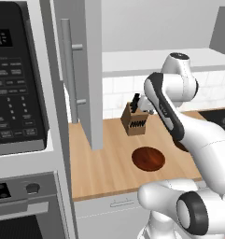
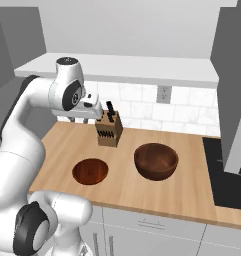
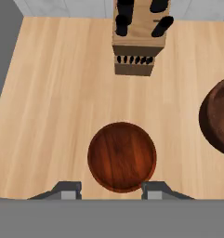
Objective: Pick up the bowls on the counter and stack them on top of one another in the open cabinet. Place the smaller bowl on top of the larger bowl.
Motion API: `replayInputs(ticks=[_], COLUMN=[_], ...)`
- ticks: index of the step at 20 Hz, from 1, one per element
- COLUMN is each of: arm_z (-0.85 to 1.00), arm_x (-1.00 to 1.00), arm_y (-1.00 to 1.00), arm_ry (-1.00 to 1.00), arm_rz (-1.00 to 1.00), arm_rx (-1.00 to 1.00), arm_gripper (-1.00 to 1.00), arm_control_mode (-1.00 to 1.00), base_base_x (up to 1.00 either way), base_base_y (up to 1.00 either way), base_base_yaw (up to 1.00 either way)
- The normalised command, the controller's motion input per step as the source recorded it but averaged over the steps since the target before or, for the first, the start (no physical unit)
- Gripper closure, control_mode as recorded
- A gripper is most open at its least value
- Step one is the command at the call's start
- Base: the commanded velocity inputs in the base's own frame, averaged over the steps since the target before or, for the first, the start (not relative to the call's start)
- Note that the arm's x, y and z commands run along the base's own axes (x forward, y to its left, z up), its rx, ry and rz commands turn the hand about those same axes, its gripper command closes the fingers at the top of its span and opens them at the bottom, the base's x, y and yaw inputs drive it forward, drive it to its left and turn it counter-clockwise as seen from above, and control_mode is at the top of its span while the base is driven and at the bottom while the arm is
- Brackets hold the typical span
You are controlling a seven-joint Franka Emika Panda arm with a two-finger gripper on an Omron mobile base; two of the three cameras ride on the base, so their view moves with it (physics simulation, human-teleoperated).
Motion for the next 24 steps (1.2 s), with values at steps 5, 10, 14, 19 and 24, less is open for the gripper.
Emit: replayInputs(ticks=[5, 10, 14, 19, 24], arm_z=[-0.04, -0.37, -1.0, -0.99, -0.89], arm_x=[-0.05, -0.19, -0.14, 0.0, 0.13], arm_y=[-0.11, -0.44, -0.75, -0.2, 0.0], arm_ry=[-0.01, 0.01, 0.01, 0.0, 0.01], arm_rz=[-0.02, -0.09, -0.23, -0.27, -0.19], arm_rx=[0.01, 0.03, 0.01, 0.04, 0.03], arm_gripper=[-1.0, -1.0, -1.0, -1.0, -1.0], arm_control_mode=[-1.0, -1.0, -1.0, -1.0, -1.0], base_base_x=[0.0, 0.0, 0.0, 0.0, 0.0], base_base_y=[0.0, 0.0, 0.0, 0.0, 0.0], base_base_yaw=[0.0, 0.0, 0.0, 0.0, 0.0])
